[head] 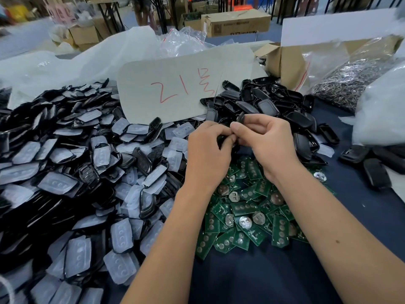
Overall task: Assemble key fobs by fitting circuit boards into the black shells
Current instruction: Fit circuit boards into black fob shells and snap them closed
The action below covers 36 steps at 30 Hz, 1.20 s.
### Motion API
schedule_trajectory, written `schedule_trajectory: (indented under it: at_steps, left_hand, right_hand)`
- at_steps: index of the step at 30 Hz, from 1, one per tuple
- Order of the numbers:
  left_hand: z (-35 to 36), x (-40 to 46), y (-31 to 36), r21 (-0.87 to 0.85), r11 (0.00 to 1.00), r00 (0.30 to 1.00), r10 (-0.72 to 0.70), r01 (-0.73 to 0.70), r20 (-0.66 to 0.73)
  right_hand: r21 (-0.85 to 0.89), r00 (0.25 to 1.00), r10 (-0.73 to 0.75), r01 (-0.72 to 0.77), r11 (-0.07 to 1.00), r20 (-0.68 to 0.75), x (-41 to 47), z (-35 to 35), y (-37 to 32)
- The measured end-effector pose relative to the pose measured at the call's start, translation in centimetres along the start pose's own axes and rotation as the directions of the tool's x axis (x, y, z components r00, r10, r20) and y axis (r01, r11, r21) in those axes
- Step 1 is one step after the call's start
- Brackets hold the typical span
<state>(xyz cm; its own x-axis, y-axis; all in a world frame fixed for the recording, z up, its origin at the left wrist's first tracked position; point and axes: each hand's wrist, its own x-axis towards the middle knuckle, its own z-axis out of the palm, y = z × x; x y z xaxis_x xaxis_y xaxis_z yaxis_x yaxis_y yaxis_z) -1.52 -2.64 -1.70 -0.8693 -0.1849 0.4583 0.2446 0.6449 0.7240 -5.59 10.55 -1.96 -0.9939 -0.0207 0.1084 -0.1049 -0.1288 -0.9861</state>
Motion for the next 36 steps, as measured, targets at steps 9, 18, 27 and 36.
schedule_trajectory:
  at_steps: [9, 18, 27, 36]
  left_hand:
    - [-0.7, 0.3, -0.5, -0.526, 0.745, 0.885, -0.465, 0.411, 0.033]
    - [-0.9, 0.6, -1.1, -0.679, 0.556, 0.817, -0.566, 0.479, 0.114]
    - [-0.7, 0.7, -1.1, -0.639, 0.590, 0.805, -0.588, 0.494, 0.079]
    - [-0.5, 0.2, -0.3, -0.380, 0.874, 0.931, -0.355, 0.302, -0.077]
  right_hand:
    - [0.317, 0.945, 0.185, -0.269, 0.910, 0.270, 0.5, -1.5, -1.0]
    - [0.310, 0.926, 0.207, -0.306, 0.900, 0.316, 0.3, -1.5, -1.0]
    - [0.221, 0.944, 0.207, -0.265, 0.939, 0.257, 0.1, -1.2, -1.0]
    - [0.109, 0.980, 0.147, -0.162, 0.981, 0.131, -0.1, -0.5, -0.6]
